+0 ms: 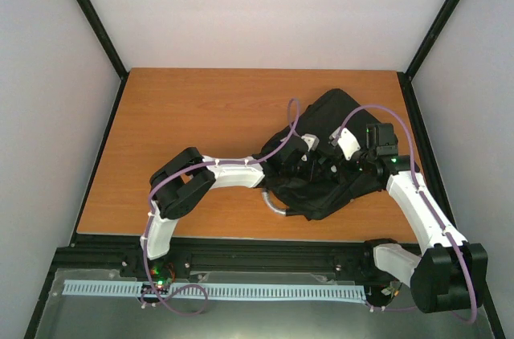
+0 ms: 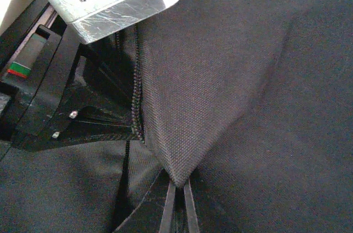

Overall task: Pack the student bag
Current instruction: Place the stationery in the student bag, then adjust the student bag at the center of the board.

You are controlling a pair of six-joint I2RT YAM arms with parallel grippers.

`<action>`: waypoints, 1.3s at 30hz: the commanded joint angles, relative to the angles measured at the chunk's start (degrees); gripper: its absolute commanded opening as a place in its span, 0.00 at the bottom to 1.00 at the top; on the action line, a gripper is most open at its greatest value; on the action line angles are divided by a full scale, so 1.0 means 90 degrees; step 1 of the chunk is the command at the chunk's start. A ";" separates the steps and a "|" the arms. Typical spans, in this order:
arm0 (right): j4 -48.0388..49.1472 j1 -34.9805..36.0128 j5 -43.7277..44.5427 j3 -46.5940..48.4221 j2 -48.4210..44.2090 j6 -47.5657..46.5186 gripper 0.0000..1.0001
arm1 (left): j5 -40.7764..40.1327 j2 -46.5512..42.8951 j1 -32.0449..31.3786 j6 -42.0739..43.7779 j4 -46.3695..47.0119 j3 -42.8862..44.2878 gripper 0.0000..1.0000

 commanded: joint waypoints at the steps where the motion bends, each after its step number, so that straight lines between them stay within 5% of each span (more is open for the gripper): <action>1: 0.0050 0.0027 -0.0112 0.0020 -0.0028 -0.0070 0.03 | -0.0069 -0.0147 -0.0021 -0.0062 0.0160 0.0066 0.01; 8: 0.0028 0.0033 -0.0132 0.0045 0.0009 -0.0062 0.05 | 0.0206 -0.0951 -0.0023 0.0077 -0.0518 -0.0365 0.09; 16: -0.0066 0.0027 -0.0339 0.0105 -0.0033 -0.0075 0.41 | 0.0668 -0.2288 -0.0023 0.0323 -0.1331 -0.1467 0.35; 25: -0.0620 -0.0433 -0.0456 0.0753 -0.0172 0.0146 0.56 | -0.0461 -0.3877 0.0568 0.0849 -0.2591 -0.1918 0.70; 32: -0.1097 -0.1403 -0.0091 0.0945 0.0180 -0.0124 0.68 | 0.1003 -0.3769 0.2025 0.0289 -0.2256 -0.1953 0.81; 39: -0.1321 -0.1905 0.0220 0.0568 0.0526 -0.0652 0.74 | 0.1969 -0.2921 0.2165 -0.0028 -0.1811 -0.1608 0.81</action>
